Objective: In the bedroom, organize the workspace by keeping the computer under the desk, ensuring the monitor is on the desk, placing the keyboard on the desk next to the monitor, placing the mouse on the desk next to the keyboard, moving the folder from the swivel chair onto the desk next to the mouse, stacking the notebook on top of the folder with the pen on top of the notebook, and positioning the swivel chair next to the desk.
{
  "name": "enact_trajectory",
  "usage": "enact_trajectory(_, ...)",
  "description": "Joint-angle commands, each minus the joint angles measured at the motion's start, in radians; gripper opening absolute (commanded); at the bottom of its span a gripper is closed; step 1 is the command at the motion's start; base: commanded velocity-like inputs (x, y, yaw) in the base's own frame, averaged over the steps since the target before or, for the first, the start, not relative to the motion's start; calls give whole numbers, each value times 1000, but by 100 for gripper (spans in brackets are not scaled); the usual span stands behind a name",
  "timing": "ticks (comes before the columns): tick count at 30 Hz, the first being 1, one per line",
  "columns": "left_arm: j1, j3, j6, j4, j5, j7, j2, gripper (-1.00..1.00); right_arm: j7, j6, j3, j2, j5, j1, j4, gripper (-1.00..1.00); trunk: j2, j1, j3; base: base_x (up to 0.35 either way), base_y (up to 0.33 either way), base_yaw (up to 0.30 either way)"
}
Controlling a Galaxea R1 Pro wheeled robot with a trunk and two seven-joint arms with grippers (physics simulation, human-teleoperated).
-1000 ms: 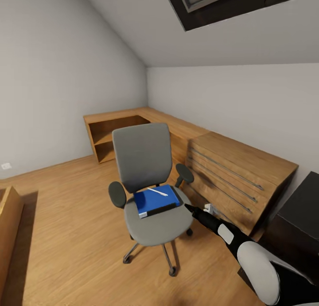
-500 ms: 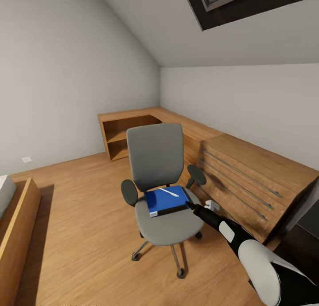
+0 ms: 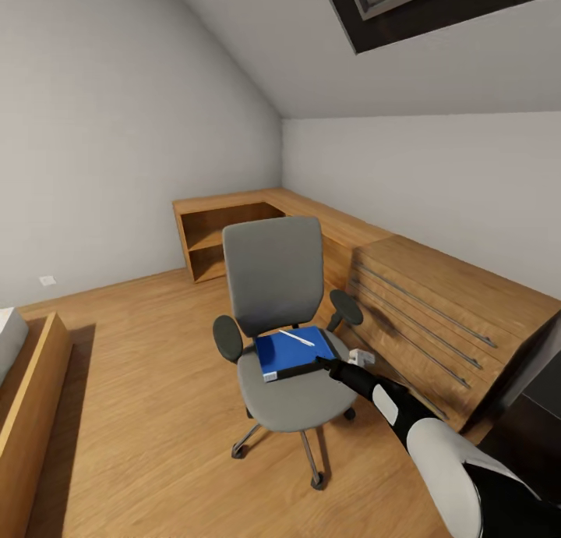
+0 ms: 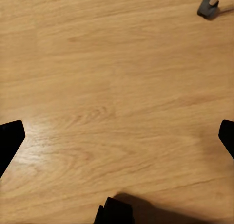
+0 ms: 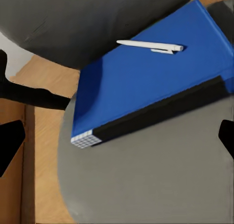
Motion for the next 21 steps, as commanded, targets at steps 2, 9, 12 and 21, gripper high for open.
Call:
enact_trajectory(2, -1, 9, -4, 7, -3, -9, 1, 100, -44, 24, 13, 10, 8, 0, -67, 100, 0, 0, -1, 0, 0, 0)
enact_trajectory(9, -1, 10, -6, 21, 0, -11, 5, 100, -213, 151, 39, 35, 26, -1, -208, 100, 0, 0, -1, 0, 0, 0)
enact_trajectory(12, -1, 10, -6, 23, 1, -11, 7, 100, -291, 228, 55, 52, 30, -2, -281, 100, 0, 0, -1, 0, 0, 0)
enact_trajectory(21, 0, 8, -6, 24, -1, -11, 8, 100, -502, 457, 203, 102, 34, -11, -390, 100, 0, 0, -1, 0, 0, 0)
